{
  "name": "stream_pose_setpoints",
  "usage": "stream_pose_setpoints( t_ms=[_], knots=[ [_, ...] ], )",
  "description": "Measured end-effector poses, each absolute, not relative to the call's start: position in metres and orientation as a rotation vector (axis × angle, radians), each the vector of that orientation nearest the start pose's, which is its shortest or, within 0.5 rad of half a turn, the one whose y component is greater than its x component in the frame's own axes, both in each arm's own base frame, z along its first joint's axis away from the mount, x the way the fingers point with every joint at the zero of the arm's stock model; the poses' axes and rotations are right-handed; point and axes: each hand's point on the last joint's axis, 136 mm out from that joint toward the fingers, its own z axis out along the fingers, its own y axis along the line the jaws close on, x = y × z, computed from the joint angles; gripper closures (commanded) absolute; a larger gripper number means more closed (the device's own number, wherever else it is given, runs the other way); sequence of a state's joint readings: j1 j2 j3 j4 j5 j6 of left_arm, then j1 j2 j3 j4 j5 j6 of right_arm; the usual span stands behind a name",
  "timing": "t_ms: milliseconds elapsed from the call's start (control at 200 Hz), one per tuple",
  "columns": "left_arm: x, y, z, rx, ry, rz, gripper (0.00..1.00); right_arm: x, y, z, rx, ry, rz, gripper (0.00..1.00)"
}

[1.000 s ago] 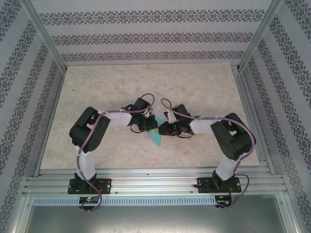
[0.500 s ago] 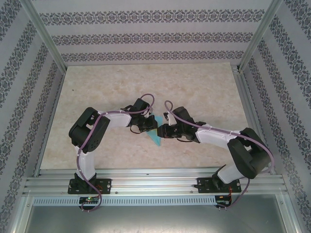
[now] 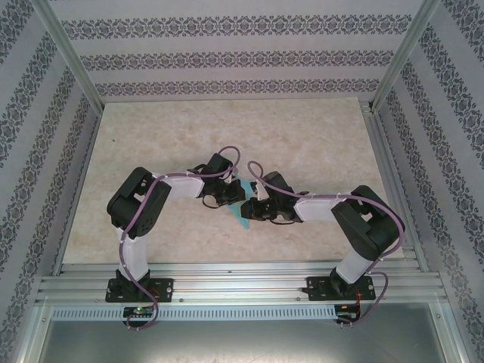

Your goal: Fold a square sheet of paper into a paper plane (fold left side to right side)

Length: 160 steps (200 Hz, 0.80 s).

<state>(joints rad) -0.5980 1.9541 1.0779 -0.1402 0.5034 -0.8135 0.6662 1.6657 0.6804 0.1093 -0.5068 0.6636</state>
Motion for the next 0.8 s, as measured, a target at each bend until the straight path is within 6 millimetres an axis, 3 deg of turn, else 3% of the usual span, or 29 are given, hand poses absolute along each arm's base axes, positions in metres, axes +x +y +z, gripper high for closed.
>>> stream_pose_setpoints(
  t_ms=[799],
  knots=[
    [0.317,-0.316,0.018,-0.099,2.849,-1.081,0.93,0.227,0.298,0.023,-0.287,2.694,1.13,0.83]
  ],
)
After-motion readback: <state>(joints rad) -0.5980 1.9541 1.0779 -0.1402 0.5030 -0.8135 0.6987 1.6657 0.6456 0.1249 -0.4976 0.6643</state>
